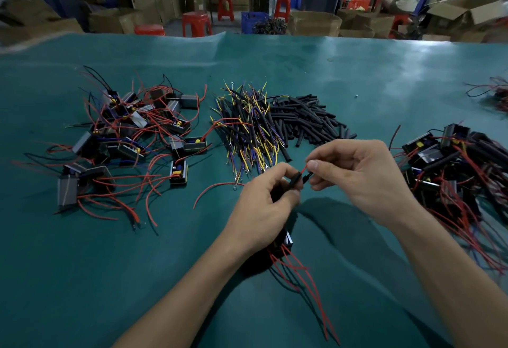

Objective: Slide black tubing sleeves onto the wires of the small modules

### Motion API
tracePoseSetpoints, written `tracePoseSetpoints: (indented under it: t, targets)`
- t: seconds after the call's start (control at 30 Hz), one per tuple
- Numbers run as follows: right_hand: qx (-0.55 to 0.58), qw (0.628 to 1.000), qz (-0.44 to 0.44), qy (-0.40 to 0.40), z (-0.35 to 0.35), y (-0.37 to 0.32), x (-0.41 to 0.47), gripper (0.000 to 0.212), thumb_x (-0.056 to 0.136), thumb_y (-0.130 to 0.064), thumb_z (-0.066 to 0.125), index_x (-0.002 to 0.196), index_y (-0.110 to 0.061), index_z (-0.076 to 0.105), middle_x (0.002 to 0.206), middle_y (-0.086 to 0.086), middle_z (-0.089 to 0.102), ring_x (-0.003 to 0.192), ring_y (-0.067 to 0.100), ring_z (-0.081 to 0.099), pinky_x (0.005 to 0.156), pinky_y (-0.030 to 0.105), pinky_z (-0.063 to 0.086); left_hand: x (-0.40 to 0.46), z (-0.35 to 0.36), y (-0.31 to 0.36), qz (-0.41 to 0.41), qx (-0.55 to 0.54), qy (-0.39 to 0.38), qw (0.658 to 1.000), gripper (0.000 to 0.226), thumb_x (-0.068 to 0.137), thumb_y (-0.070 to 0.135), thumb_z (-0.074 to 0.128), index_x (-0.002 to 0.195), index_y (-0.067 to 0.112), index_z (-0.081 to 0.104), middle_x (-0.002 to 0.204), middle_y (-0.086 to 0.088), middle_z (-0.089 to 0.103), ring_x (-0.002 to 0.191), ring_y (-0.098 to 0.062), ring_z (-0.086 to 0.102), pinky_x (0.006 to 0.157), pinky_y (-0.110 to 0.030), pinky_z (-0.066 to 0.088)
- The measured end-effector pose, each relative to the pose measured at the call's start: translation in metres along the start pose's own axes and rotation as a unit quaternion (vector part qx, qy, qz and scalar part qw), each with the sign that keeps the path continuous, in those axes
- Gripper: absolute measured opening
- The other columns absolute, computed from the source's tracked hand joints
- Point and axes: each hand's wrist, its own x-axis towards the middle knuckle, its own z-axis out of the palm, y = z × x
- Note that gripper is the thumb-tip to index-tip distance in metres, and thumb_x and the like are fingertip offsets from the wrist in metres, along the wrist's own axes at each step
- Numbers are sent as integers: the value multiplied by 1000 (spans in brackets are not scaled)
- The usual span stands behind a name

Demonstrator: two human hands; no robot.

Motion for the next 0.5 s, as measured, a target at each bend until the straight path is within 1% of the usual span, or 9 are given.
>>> tracePoseSetpoints:
  t: [0.03, 0.13, 0.27, 0.37, 0.43, 0.5]
  targets:
    - [9, 1000, 2, 0, 1, 0, 0, 7, 87, 0, 74, 87, -7, 76, 72, 15, 73, 63, 25, 73, 64, 28, 60, -1, 0, 1, 6, 9, 5, 1000, 3, 88, 26, 56, 87, 28, 58, 72, -13, 61, 70, -35, 55, 69, -52, 50]
    - [11, 1000, 4, -4, 0, -1, 0, 7, 88, 1, 73, 87, -6, 75, 74, 15, 74, 65, 25, 74, 65, 27, 60, -1, 1, 2, 13, 18, 19, 1000, 14, 94, 38, 52, 90, 27, 59, 70, -16, 56, 68, -34, 50, 66, -50, 45]
    - [-2, 1000, 14, -15, -4, -2, 1, 6, 90, 3, 71, 88, -3, 72, 76, 15, 75, 68, 26, 75, 67, 29, 61, 0, 2, 1, 4, 22, 30, 999, 19, 95, 39, 53, 92, 23, 63, 70, -15, 54, 67, -32, 48, 64, -47, 43]
    - [-39, 999, 20, -33, -9, -5, 1, 5, 91, 3, 69, 90, -1, 70, 79, 14, 76, 72, 27, 76, 71, 31, 63, 1, 3, 1, -4, 18, 33, 999, 18, 93, 40, 55, 90, 25, 65, 71, -18, 56, 67, -33, 48, 64, -48, 44]
    - [-72, 996, 20, -48, -13, -8, 0, 6, 91, 2, 69, 89, -4, 71, 79, 12, 76, 74, 24, 76, 72, 30, 62, 0, 3, 1, -10, 15, 34, 999, 17, 92, 41, 57, 89, 26, 66, 72, -19, 57, 66, -35, 48, 64, -48, 43]
    - [-120, 991, 17, -64, -18, -11, -1, 9, 90, -1, 72, 88, -9, 72, 77, 6, 77, 73, 18, 76, 72, 27, 61, -1, 3, 1, -12, 14, 33, 999, 20, 91, 40, 58, 90, 24, 68, 72, -20, 58, 66, -35, 48, 63, -48, 43]
